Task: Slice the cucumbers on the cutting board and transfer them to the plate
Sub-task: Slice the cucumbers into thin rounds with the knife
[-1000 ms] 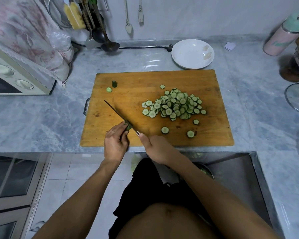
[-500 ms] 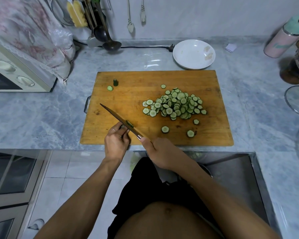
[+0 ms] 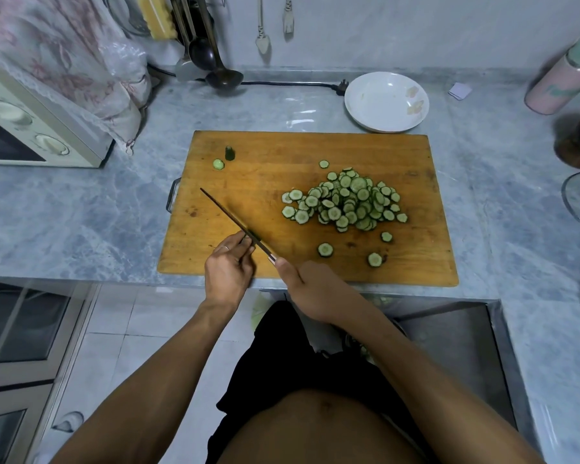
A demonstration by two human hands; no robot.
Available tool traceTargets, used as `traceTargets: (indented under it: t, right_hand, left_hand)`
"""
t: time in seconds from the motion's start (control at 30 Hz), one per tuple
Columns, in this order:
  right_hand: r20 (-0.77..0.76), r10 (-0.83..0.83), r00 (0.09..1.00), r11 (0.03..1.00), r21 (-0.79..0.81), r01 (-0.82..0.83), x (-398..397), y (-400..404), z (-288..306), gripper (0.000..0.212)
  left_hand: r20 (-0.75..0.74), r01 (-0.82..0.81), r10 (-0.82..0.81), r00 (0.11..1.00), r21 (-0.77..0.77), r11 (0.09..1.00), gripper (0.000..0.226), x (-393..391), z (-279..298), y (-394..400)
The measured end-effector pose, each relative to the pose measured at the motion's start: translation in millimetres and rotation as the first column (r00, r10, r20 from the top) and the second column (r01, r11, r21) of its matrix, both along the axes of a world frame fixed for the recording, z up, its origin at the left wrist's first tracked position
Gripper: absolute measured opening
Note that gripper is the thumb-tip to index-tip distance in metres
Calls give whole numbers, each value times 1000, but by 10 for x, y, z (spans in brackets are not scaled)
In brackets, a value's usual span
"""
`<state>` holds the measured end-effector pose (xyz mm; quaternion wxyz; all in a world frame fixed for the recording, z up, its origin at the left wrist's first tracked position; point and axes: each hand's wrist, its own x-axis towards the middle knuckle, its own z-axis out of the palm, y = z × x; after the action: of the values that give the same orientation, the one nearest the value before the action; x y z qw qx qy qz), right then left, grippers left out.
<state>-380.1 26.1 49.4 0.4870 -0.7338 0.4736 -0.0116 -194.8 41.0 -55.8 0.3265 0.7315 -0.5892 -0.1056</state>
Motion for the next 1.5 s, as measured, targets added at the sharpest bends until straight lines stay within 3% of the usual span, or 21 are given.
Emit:
traceTargets:
  t: [0.53, 0.63, 0.77, 0.83, 0.9, 1.0, 1.07, 1.13, 1.34, 1.44, 1.5]
  right_hand:
    - [43, -52, 998, 998, -24, 53, 127, -129, -210, 65]
    - [62, -56, 996, 992, -108, 62, 21, -139, -194, 64]
    - [-32, -50, 998, 974, -224, 42, -177, -186, -167, 55]
    - [-94, -31, 995, 961, -277, 4, -295, -228, -160, 53]
    - [-177, -11, 984, 946, -320, -47, -403, -249, -156, 51]
    - [-290, -16, 957, 910, -400, -106, -506, -243, -184, 56]
    - [-339, -24, 941, 884, -447, -138, -541, -222, -190, 56]
    - [-388, -18, 921, 861, -475, -183, -561, -190, -183, 56]
    - [-446, -54, 894, 839, -506, -201, -623, -99, -114, 58]
    - [-432, -89, 898, 859, -489, -150, -674, -97, -113, 58]
    - [-406, -119, 906, 869, -484, -103, -726, -90, -127, 58]
  left_hand:
    - [-10, -7, 7, 1000, -15, 1000, 28, -24, 71, 30]
    - [33, 20, -19, 999, -25, 1000, 29, -13, 106, 34]
    - [6, -34, 34, 999, 15, 999, 31, -33, 131, 68]
    - [-78, -105, 101, 992, -53, 993, 31, -71, 208, 81]
    - [-101, -127, 107, 989, -221, 967, 26, -108, 334, 61]
    - [19, 64, -62, 998, -362, 930, 20, -186, 528, -40]
    - [94, 267, -251, 963, -250, 931, 18, -256, 643, -140]
    - [101, 401, -395, 913, -39, 915, 22, -332, 771, -269]
    - [150, 440, -538, 830, 419, 795, 45, -488, 867, -746]
    - [116, 440, -537, 835, 445, 780, 45, -572, 848, -815]
    - [76, 444, -482, 873, 287, 849, 42, -604, 884, -756]
